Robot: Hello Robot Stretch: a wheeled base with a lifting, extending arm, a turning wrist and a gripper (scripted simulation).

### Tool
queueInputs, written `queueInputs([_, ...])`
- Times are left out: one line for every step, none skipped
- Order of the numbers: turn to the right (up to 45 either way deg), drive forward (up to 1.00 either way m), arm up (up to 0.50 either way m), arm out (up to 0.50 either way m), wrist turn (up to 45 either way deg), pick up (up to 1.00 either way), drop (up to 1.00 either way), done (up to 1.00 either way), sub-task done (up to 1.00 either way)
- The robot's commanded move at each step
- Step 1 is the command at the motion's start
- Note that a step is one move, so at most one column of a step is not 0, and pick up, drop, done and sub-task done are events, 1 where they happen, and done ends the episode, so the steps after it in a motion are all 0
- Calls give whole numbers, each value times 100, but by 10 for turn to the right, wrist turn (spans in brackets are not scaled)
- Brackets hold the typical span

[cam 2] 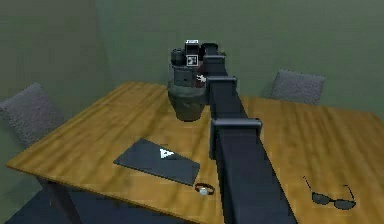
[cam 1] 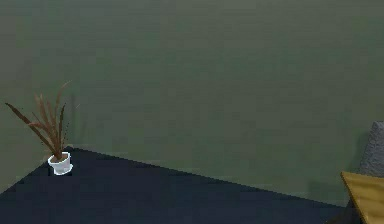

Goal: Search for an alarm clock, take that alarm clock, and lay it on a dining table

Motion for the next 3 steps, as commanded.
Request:
queueInputs([0,0,-32,0,0,0,0,0,0])
queueInputs([0,0,0,0,0,0,100,0,0])
queueInputs([0,0,0,-10,0,0,0,0,0])
